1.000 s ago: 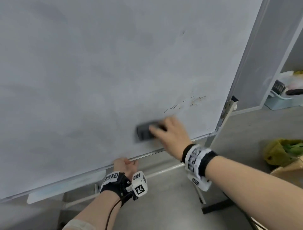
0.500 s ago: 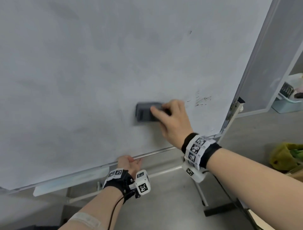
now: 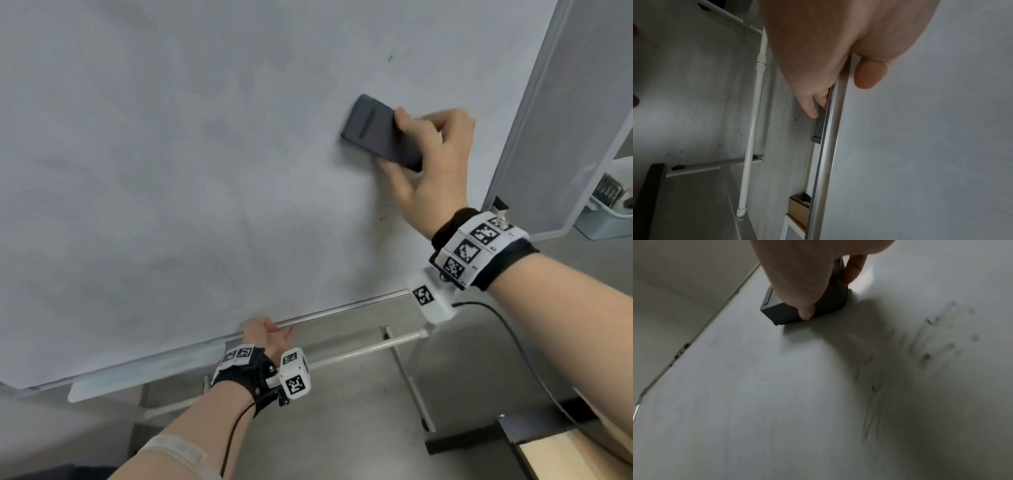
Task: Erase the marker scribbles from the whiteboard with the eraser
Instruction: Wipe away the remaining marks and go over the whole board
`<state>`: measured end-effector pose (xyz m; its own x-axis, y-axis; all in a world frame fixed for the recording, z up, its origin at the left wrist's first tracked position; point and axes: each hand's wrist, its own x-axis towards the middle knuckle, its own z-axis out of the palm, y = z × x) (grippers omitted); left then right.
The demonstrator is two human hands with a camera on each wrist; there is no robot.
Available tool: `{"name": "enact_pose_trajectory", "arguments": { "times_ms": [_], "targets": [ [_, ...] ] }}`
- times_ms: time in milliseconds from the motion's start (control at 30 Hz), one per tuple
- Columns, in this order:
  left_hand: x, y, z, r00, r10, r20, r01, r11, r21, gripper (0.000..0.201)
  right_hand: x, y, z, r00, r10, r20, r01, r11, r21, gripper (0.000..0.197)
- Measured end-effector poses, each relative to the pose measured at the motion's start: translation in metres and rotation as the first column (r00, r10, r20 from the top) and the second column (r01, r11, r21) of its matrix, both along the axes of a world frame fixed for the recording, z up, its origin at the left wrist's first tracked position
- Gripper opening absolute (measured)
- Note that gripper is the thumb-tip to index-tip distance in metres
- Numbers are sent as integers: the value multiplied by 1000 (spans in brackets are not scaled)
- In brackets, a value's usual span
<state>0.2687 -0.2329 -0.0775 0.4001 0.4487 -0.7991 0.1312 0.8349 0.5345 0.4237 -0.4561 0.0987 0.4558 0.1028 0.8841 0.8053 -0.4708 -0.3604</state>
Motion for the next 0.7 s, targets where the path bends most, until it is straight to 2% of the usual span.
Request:
{"name": "enact_pose_trajectory", "arguments": {
  "times_ms": [100, 200, 300, 400, 467, 500, 600, 700],
  "targets": [
    [1, -2, -5, 1000, 2, 6, -2, 1000, -2, 31, -3, -2, -6, 999, -4, 48, 6, 1000, -25, 42],
    [3, -2, -8, 1000, -1, -4, 1, 1000, 5, 30, -20, -4, -71, 997, 38, -63, -49, 982, -180, 53],
    [2, 2, -9, 1000, -8, -10, 8, 1000, -12, 33, -40, -15, -150, 981, 34, -190, -117, 886, -448, 69],
    [0, -3, -5, 999, -34, 31, 34, 999, -29, 28, -47, -28, -177, 971, 28, -238, -158, 821, -548, 69],
    [-1, -9, -1, 998, -33, 57, 34, 999, -32, 29, -42, -36, -158, 976, 37, -212, -150, 823, -548, 69],
    [-1, -10, -2, 998, -32, 62, 34, 999, -25, 29, -36, -40, -141, 982, 30, -189, -124, 851, -510, 67],
    [-1, -2, -10, 996, -51, 68, 54, 998, -28, 32, -10, -50, -65, 991, -63, -120, 32, 969, -244, 57],
    [-1, 1, -16, 996, -65, 62, 68, 996, -53, 25, 20, -60, 0, 981, -174, -84, 178, 983, 42, 48]
  ]
}}
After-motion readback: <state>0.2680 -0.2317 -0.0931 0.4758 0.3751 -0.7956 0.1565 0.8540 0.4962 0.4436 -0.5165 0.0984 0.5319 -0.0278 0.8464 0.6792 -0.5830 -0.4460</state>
